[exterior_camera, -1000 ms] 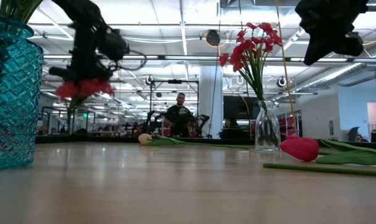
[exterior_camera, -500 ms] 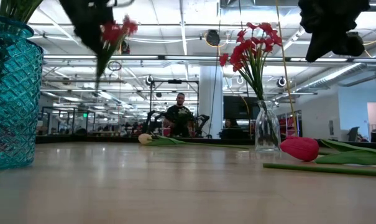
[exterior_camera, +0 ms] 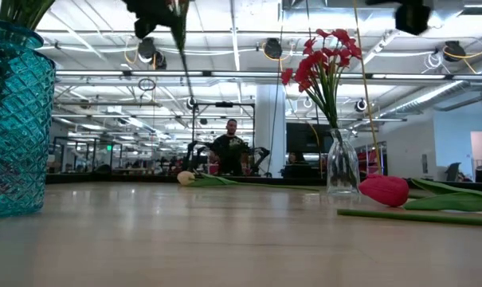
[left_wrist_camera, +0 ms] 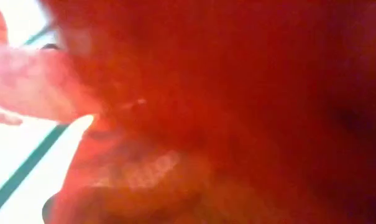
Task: Sort flowers into vase by color
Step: Put the red flowers into the transparent flower vase
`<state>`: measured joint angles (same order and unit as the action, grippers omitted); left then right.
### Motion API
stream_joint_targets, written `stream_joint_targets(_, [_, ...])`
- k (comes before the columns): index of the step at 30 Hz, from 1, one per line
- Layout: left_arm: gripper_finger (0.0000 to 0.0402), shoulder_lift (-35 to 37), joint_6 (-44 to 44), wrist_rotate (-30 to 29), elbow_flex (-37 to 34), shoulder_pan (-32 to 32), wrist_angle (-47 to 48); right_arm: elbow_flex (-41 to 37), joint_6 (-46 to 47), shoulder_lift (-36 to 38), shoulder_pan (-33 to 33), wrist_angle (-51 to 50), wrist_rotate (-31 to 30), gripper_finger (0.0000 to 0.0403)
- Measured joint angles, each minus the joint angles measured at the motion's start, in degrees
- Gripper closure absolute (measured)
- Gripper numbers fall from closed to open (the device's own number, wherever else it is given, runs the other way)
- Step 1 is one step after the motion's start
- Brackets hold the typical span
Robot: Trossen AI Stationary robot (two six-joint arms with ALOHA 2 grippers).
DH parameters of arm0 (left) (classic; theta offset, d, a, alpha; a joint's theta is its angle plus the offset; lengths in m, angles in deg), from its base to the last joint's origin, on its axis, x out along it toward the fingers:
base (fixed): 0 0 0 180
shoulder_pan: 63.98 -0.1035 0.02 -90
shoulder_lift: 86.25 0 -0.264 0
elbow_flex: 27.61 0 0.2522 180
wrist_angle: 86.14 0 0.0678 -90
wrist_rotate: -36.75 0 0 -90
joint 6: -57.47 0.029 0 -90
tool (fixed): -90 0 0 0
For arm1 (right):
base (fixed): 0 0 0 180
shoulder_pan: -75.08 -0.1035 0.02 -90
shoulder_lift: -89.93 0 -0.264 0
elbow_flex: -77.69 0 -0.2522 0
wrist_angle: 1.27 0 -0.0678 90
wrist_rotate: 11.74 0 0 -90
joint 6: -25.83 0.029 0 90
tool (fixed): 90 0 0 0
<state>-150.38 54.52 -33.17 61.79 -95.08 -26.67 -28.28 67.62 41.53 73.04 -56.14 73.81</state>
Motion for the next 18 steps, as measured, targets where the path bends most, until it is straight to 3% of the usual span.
stream_joint_targets(7, [0.0391, -1.8, -6.9, -0.4, 0.0, 9.4, -9.6, 2.5, -6.6, -10.1, -5.0, 9.8, -4.8, 0.0402])
stream_joint_targets(13, [0.0391, -4.0, -8.8, -0.8, 0.0, 17.7, -16.2, 14.2, -13.8, -20.6, -8.6, 8.3, -9.3, 0.0403])
stream_joint_targets(18, [0.0391, -6.0, -8.8, -4.9, 0.0, 24.2, -19.9, 25.8, -16.1, -29.6, -11.6, 0.8, -13.5, 0.0403])
